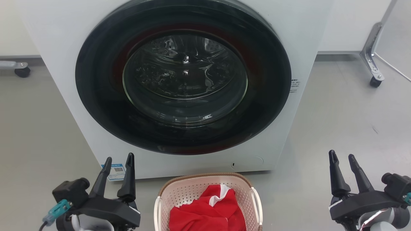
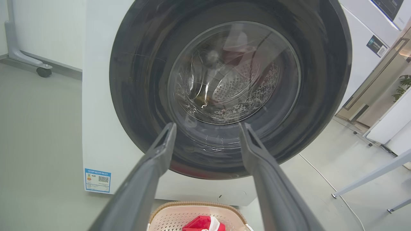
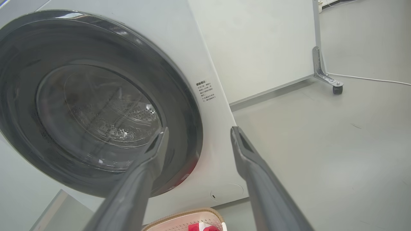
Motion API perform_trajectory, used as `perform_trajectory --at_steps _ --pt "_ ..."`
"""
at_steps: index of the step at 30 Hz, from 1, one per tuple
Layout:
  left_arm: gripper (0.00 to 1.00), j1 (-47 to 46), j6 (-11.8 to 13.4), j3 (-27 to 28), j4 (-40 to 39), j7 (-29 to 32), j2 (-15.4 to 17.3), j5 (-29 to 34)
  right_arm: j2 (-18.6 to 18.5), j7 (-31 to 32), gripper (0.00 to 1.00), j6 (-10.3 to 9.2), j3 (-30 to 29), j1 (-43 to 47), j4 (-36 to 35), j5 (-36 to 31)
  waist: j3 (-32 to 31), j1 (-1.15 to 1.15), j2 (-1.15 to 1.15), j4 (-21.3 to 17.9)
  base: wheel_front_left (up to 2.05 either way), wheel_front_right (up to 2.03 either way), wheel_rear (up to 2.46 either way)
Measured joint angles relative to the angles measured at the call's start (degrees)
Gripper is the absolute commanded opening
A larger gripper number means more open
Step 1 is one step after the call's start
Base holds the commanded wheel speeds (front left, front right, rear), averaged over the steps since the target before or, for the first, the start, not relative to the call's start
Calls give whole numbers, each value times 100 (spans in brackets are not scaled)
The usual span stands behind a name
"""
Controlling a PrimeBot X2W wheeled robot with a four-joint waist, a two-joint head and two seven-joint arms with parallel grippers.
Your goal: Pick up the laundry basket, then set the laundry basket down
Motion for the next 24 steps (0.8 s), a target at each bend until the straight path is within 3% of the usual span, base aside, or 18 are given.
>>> perform_trajectory --at_steps 24 --pt "100 -1 389 -371 145 -403 56 1373 -208 -479 100 -226 493 -5 152 -1604 -32 0 0 12 0 0 0"
